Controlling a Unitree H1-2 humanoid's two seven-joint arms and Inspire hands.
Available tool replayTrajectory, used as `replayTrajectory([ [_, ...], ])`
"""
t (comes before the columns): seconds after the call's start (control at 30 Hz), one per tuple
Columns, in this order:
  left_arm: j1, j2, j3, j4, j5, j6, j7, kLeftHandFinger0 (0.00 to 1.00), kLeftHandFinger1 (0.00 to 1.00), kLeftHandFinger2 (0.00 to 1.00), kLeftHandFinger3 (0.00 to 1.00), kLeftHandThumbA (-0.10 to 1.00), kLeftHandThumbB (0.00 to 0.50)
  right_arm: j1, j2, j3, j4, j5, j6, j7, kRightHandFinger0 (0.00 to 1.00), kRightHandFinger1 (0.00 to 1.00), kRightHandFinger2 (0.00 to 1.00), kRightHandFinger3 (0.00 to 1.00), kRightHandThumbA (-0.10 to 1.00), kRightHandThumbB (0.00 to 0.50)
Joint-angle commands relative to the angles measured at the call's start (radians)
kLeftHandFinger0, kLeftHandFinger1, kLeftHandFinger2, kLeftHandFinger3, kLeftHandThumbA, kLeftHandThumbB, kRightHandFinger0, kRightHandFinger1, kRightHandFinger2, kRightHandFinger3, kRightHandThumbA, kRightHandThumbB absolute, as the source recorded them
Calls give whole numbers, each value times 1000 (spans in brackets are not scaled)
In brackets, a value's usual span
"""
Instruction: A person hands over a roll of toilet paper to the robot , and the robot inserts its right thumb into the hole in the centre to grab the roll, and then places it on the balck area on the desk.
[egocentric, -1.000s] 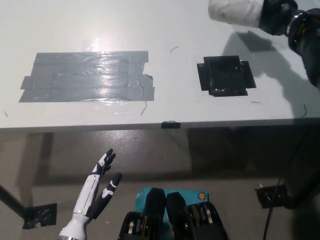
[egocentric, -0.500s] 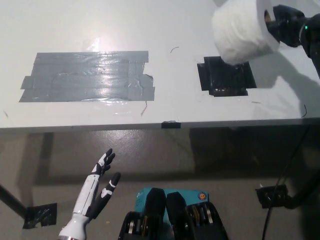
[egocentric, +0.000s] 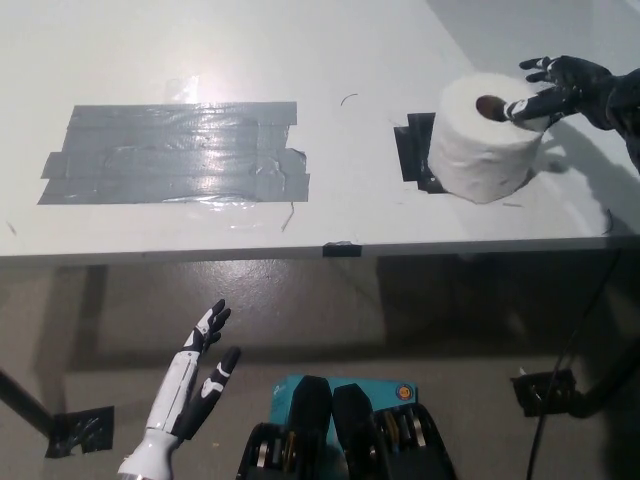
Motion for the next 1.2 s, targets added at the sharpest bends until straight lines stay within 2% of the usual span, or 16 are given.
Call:
replayTrajectory([
  [0.0,-1,7,4,-22,-2,-40,9,1000,1000,1000,1000,889,196,-31,-7,25,-19,-49,-93,-30,530,891,1000,1000,-100,215],
  [0.03,1,6,4,-23,-3,-40,8,1000,1000,1000,1000,889,197,-31,-5,28,-18,-54,-93,-29,469,876,1000,950,-100,219],
  [0.07,2,6,5,-24,-4,-39,8,1000,1000,1000,1000,891,202,-32,-3,27,-18,-52,-96,-18,465,862,1000,899,-100,237],
  [0.1,3,7,5,-25,0,-39,10,1000,1000,1000,1000,902,200,-34,-3,24,-20,-47,-94,2,626,1000,1000,1000,3,283],
  [0.23,3,9,3,-21,9,-46,13,1000,1000,1000,1000,903,193,-42,-1,36,-36,-56,-85,66,1000,1000,1000,1000,309,335],
  [0.33,-3,5,3,-18,2,-44,11,1000,1000,1000,1000,898,196,-48,-1,40,-38,-72,-105,31,1000,1000,1000,1000,483,331],
  [0.37,-3,5,4,-19,1,-45,11,1000,1000,1000,1000,887,187,-51,-2,21,-39,-54,-116,29,1000,1000,1000,1000,549,352],
  [0.5,2,8,5,-24,5,-44,12,1000,1000,1000,1000,885,185,-68,0,-35,-42,-8,-149,6,1000,1000,1000,1000,682,401],
  [0.57,3,9,3,-24,9,-44,13,1000,1000,1000,1000,886,184,-83,3,-76,-53,23,-146,-13,1000,1000,1000,1000,609,407],
  [0.63,0,4,1,-25,8,-33,10,1000,1000,1000,1000,893,191,-111,0,-107,-59,42,-130,4,1000,1000,1000,1000,734,398],
  [0.7,-2,3,2,-24,4,-31,9,1000,1000,1000,1000,888,199,-131,-3,-137,-62,53,-137,29,1000,1000,1000,1000,801,413],
  [0.9,-3,6,2,-19,13,-43,16,1000,1000,1000,1000,882,189,-191,-28,-143,-81,33,-103,81,1000,1000,1000,1000,838,427],
  [0.97,-7,5,3,-17,12,-40,16,1000,1000,1000,1000,882,191,-207,-41,-145,-93,34,-99,100,1000,1000,1000,1000,840,423],
  [1.0,-10,4,4,-21,9,-34,14,1000,1000,1000,1000,882,194,-218,-45,-156,-96,45,-97,111,1000,1000,1000,1000,828,398],
  [1.07,-13,4,6,-24,6,-28,13,1000,1000,1000,1000,877,201,-238,-56,-182,-112,67,-87,118,1000,1000,1000,1000,799,399],
  [1.17,-26,4,7,-23,8,-24,14,1000,1000,1000,1000,870,189,-264,-75,-211,-139,78,-91,107,1000,1000,1000,1000,827,415],
])
